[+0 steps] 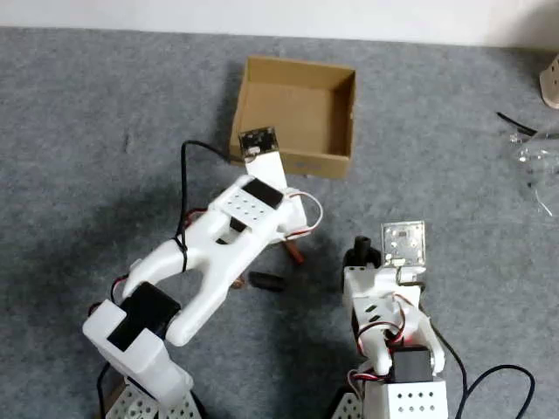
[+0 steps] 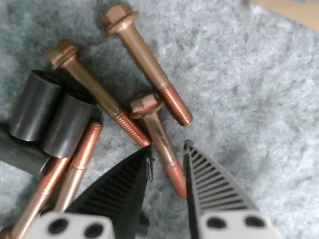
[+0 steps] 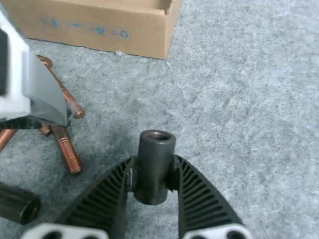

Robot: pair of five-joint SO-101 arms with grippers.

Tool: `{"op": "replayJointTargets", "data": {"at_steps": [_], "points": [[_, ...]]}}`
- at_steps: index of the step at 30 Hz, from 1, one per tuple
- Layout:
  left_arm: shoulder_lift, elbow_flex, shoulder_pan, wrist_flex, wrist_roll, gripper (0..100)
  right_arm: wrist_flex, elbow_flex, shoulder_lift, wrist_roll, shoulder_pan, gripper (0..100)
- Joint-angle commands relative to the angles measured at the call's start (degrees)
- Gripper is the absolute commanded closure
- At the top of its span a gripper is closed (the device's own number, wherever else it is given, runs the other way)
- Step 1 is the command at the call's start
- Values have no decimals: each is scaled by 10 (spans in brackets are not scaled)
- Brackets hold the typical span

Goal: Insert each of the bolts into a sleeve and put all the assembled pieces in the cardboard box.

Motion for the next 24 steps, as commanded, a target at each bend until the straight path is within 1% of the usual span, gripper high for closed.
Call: {"op": "replayJointTargets", "data": {"at_steps": [1,5,10,13,18,24], "points": [[21,-28,5,4,8,895,-21,15,-6,6,5,995],[89,-72,2,13,9,895,-21,15,-6,6,5,995],[138,-169,2,116,10,896,-21,15,-6,6,5,995],[153,-202,2,154,10,896,-21,15,-6,6,5,995],[182,-206,-1,156,10,896,-21,15,-6,6,5,995],[182,-208,-2,171,10,909,-21,15,-6,6,5,995]]}}
